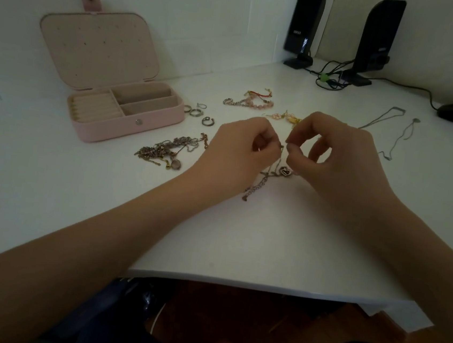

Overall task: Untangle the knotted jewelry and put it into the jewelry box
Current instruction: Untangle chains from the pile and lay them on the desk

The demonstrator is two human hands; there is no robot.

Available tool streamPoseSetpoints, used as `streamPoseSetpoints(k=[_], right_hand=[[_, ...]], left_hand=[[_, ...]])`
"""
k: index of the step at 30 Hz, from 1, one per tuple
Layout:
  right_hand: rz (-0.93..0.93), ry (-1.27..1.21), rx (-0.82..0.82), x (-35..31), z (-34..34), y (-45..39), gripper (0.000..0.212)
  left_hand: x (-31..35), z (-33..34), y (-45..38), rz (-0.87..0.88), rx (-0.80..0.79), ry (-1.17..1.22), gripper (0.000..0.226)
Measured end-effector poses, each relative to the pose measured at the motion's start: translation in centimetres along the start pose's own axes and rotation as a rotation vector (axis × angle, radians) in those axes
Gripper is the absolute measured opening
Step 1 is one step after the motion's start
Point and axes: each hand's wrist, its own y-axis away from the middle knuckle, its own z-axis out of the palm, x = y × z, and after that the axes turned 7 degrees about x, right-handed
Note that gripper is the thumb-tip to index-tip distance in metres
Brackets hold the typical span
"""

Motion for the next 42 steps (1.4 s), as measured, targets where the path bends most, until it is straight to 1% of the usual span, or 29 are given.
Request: streamPoseSetpoints(k=[3, 6, 9, 15, 20, 25, 33, 42], right_hand=[[-0.044, 0.022, 0.008, -0.07, -0.14, -0.02, 0.004], [-0.071, 0.055, -0.002, -0.04, -0.11, -0.02, 0.01], [-0.082, 0.079, 0.005, 0.01, -0.1, -0.1, 0.016], [-0.089, 0.107, -0.009, 0.2, 0.05, -0.11, 0.007], [-0.088, 0.076, -0.008, 0.29, 0.19, -0.1, 0.002], [-0.065, 0.056, -0.015, 0.34, 0.31, -0.08, 0.004], [-0.033, 0.035, -0.027, 0.19, 0.26, -0.04, 0.003], [-0.04, 0.032, -0.035, 0.0, 0.22, -0.06, 0.006]], left_hand=[[0.19, -0.07, -0.21, -0.122, -0.003, 0.1, 0.01], [0.31, -0.07, -0.2, -0.168, -0.01, 0.138, 0.011], [0.25, -0.07, -0.15, -0.166, -0.01, 0.149, 0.012], [0.12, -0.06, -0.03, -0.163, -0.019, 0.157, 0.012], [0.12, -0.16, -0.09, -0.177, -0.031, 0.181, 0.013], [0.16, -0.09, -0.09, -0.208, -0.038, 0.208, 0.013], [0.22, -0.05, -0.09, -0.197, -0.038, 0.202, 0.01], [0.12, 0.03, -0.17, -0.21, -0.046, 0.22, 0.007]])
